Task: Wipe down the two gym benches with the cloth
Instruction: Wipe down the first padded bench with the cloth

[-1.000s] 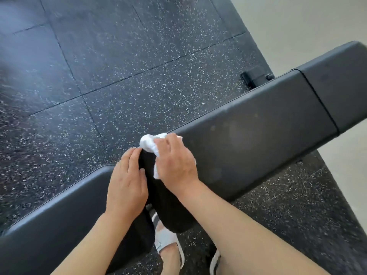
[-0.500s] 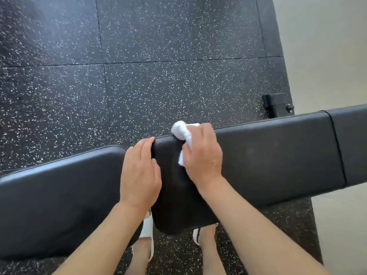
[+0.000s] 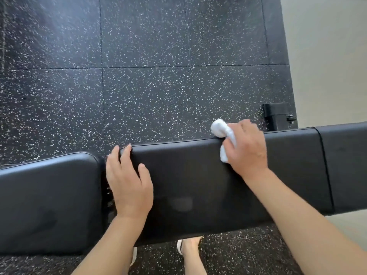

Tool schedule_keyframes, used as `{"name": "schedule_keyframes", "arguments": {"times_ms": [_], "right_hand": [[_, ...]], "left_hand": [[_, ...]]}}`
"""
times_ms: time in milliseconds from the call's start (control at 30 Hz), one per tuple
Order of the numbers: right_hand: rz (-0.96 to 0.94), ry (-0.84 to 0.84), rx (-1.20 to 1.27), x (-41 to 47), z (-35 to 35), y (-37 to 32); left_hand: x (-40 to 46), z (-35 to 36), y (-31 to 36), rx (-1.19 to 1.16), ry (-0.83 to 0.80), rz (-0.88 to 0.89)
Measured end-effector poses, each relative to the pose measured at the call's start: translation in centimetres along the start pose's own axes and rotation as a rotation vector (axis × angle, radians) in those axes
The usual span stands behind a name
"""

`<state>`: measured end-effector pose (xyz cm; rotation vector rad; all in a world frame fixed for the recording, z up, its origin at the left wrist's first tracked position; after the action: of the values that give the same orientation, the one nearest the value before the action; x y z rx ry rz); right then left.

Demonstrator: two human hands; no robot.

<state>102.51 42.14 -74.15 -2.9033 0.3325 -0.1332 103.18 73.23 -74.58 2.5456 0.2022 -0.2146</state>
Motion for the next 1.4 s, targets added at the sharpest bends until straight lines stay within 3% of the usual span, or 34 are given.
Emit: {"name": "schedule_keyframes", "arguments": {"times_ms": [100,200,300,467,567,767,900,1000,1133,1400], "right_hand": [[0.047,-0.001,-0.072,-0.1,-1.1,6.2],[0.072,0.019,0.013,-0.2,-0.8,5.8],[0.031,-0.027,0.098,0.2,0.5,0.6],[-0.177,-0.238,0.351,2.0,3.9,-14.0],[-0.239,-0.367,0.42,3.2,5.3,-18.3],[-0.348,-0.537,0.449,3.3,3.2,-12.8],[-0.182,-0.583,0.411,3.8,1.5,-5.9],[-0.134,-0.582,0.406,3.8,1.4,-5.8],[-0.172,-0.605,0.416,4.1,3.1,-11.6],[-0.342,-0.851,0.405,6.1,8.2,-26.9]], "left_hand": [[-2.2,1.8,1.3,0.132,0.1,-0.033],[-2.6,2.6,0.8,0.208,0.146,0.015],[-2.6,3.1,0.4,0.216,0.155,0.007],[-2.5,3.4,0.2,0.213,0.148,0.007],[-2.4,3.3,0.3,0.189,0.155,-0.01],[-2.7,3.5,0.3,0.204,0.181,0.028],[-2.6,3.6,0.3,0.203,0.154,0.019],[-2.7,3.5,0.0,0.186,0.137,0.019],[-2.7,2.8,-0.3,0.084,0.108,0.016],[-2.3,-0.8,-3.4,-0.092,-0.055,0.01]]}}
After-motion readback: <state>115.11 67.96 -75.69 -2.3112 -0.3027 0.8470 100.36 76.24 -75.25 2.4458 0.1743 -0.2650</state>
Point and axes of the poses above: each hand's wrist, its own x-axis towards the middle knuckle, its own z-axis out of the palm, y = z × x, the point moved 4 cm from there along x, towards the middle knuckle
